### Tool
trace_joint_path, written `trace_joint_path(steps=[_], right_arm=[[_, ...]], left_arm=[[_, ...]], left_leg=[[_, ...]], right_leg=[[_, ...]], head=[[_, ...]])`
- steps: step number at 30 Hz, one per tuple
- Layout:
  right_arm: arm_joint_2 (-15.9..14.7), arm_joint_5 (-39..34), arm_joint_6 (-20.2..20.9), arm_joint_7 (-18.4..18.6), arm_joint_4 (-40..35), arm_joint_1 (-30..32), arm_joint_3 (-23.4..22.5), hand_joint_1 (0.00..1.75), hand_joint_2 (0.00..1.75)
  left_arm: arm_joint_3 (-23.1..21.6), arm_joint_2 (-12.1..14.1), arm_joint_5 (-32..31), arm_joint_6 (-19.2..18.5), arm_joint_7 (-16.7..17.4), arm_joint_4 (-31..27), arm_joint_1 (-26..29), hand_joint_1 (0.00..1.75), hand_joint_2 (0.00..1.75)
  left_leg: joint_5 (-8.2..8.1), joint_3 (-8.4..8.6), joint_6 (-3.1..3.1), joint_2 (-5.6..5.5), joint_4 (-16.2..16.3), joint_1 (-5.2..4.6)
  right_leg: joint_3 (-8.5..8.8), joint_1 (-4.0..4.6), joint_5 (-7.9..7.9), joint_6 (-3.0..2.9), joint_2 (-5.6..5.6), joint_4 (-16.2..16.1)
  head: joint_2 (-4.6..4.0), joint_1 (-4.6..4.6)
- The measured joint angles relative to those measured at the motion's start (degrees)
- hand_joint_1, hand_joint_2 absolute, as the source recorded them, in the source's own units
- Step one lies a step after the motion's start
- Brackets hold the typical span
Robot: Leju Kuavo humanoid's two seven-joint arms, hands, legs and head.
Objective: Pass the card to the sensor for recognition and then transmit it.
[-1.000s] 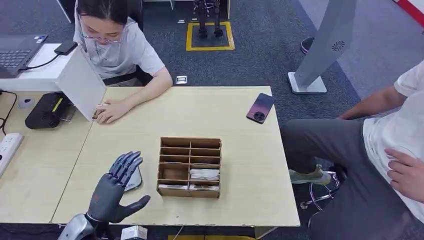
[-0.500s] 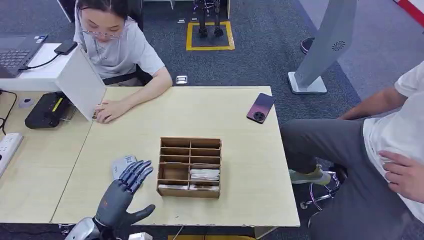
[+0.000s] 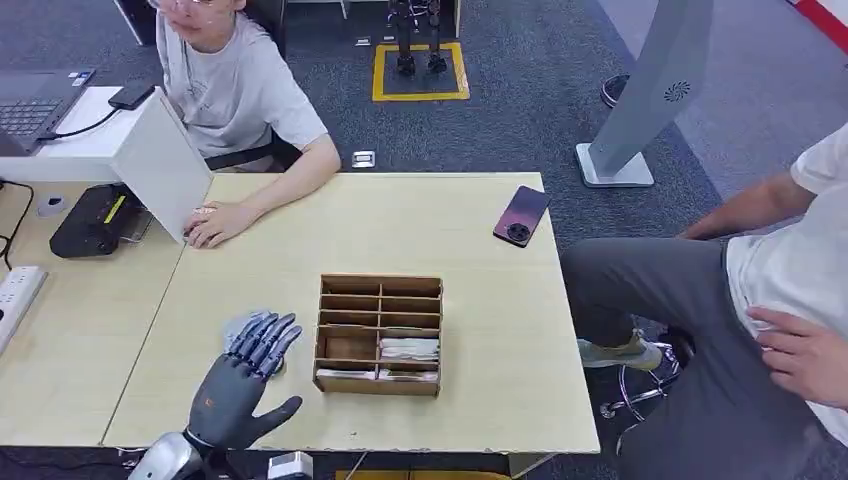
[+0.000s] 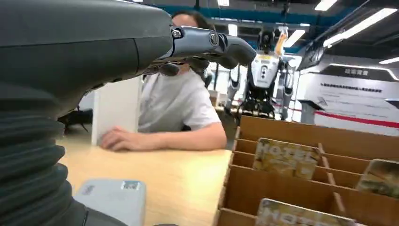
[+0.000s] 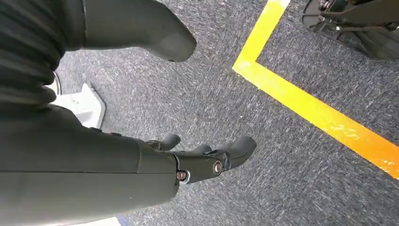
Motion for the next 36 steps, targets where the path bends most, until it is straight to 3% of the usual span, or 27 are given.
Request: trace_joint_path(steps=[4, 9, 36], right_arm=[[0.0, -0.46, 0.02, 0.0, 0.0, -0.01, 0.37, 0.0, 1.75], [0.0, -0.74, 0.0, 0.0, 0.0, -0.01, 0.85, 0.0, 1.75], [0.0, -1.71, -0.09, 0.0, 0.02, 0.0, 1.03, 0.0, 1.75]], left_arm=[[-0.04, 0.28, -3.31, 0.94, 2.52, 1.64, -0.71, 0.0, 1.75], [-0.2, 0.44, -3.64, 1.21, 3.26, 3.0, -1.15, 0.0, 1.75], [-1.22, 0.33, -0.9, 1.18, 1.6, 3.74, -1.51, 0.0, 1.75]], left_leg=[[0.0, 0.0, 0.0, 0.0, 0.0, 0.0], [0.0, 0.0, 0.0, 0.0, 0.0, 0.0], [0.0, -0.01, 0.0, 0.0, 0.0, 0.0]], right_leg=[[0.0, 0.0, 0.0, 0.0, 0.0, 0.0], [0.0, 0.0, 0.0, 0.0, 0.0, 0.0], [0.0, 0.0, 0.0, 0.0, 0.0, 0.0]], head=[[0.0, 0.02], [0.0, 0.02], [0.0, 0.0]])
